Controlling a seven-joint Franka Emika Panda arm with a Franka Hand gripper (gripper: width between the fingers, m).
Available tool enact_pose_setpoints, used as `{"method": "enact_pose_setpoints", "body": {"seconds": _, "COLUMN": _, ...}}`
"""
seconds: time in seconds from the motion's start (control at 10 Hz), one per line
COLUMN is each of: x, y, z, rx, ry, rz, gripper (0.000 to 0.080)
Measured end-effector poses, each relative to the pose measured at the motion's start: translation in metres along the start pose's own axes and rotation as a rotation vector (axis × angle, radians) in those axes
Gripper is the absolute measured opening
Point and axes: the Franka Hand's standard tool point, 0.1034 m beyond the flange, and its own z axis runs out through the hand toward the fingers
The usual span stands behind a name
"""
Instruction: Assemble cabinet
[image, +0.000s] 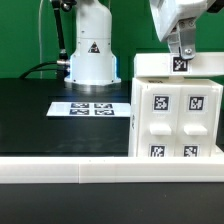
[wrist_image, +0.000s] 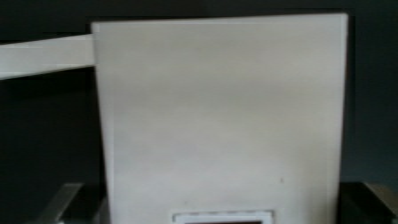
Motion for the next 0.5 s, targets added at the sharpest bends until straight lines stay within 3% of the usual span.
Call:
{"method": "enact_pose_setpoints", "body": {"seconds": 0.1, "x": 0.0, "y": 0.0, "z": 0.0, "rx": -0.001, "ry": 0.0, "rz": -0.01, "gripper": 0.0723}}
{"method": "enact_pose_setpoints", "body": {"seconds": 0.5, "x": -0.006, "y": -0.01, "z": -0.023, "rx": 0.033, "ry": -0.018, "rz": -0.075, "gripper": 0.0792}}
